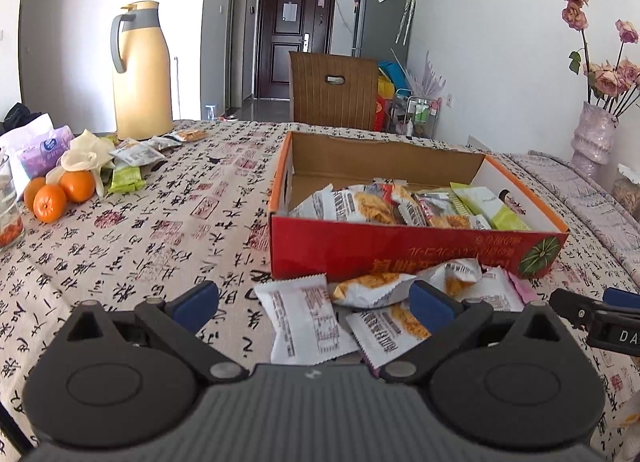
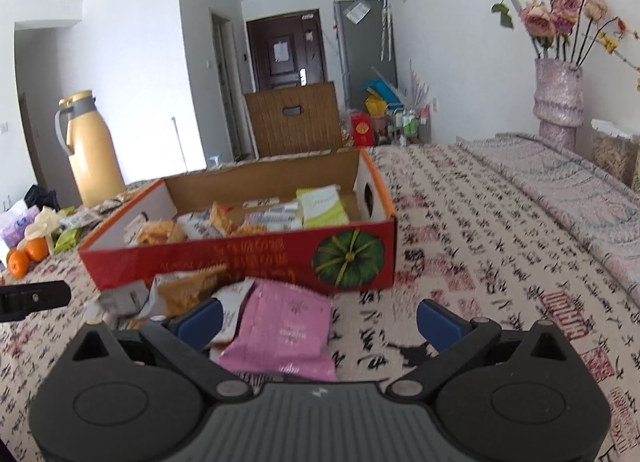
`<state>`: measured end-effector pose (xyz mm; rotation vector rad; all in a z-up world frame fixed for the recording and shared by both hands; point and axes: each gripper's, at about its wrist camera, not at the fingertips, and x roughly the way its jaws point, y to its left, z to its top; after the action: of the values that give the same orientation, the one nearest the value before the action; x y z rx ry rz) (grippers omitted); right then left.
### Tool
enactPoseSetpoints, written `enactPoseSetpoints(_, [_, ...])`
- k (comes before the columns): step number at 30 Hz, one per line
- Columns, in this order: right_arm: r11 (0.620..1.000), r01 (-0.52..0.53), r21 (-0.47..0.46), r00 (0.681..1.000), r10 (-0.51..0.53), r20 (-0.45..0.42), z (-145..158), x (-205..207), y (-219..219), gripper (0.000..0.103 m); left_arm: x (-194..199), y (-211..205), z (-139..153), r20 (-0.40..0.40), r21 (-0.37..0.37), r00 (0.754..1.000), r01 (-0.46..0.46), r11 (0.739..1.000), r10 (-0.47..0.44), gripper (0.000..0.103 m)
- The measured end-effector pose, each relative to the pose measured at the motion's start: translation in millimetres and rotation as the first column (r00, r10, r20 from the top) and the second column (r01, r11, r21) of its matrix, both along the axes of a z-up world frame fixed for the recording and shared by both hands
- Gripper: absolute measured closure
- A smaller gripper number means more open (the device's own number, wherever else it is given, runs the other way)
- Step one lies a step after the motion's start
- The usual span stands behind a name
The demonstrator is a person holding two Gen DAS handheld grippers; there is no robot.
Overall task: Organize snacks
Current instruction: 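Withdraw both grippers from the box back toward the snack pile, then grasp the pink packet with the right gripper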
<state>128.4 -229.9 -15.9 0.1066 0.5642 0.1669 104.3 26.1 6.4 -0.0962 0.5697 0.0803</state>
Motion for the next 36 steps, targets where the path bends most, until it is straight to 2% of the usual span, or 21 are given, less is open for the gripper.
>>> enactPoseSetpoints(16, [0.999, 0.005, -0.032, 0.989, -0.010, -0.150, -15.9, 52.2, 18.8, 0.000, -2.1, 13.3, 0.9, 0.003, -0.017, 1.000, -0.029, 0.999, 0.029, 0.000])
enactPoseSetpoints(23, [1.000, 0.010, -0.018, 0.985, -0.012, -0.173, -26.1, 59.3, 17.6, 0.000, 1.1, 15.3, -0.6, -0.005, -0.019, 1.000, -0.031, 0.999, 0.031, 0.000])
enactPoseSetpoints(30, [0.998, 0.009, -0.058, 0.988, -0.018, -0.156, -31.8, 59.7, 21.4, 0.000, 3.5, 15.1, -2.1, -0.011, -0.019, 1.000, -0.029, 0.999, 0.029, 0.000])
enactPoseSetpoints(32, [0.998, 0.003, -0.068, 0.989, -0.013, -0.148, -32.5, 59.4, 22.9, 0.002, 4.1, 15.0, -2.8, -0.015, -0.018, 0.999, -0.030, 0.999, 0.029, 0.000])
enactPoseSetpoints(33, [0.998, -0.004, -0.067, 0.989, -0.006, -0.146, -32.6, 59.6, 23.2, 0.006, 4.2, 14.9, -3.0, -0.017, -0.018, 0.999, -0.029, 0.999, 0.029, 0.000])
enactPoseSetpoints(36, [0.999, -0.040, -0.034, 0.989, 0.034, -0.141, -31.3, 58.1, 22.7, 0.029, 3.9, 14.4, -3.3, -0.019, -0.017, 0.999, -0.028, 0.999, 0.028, 0.000])
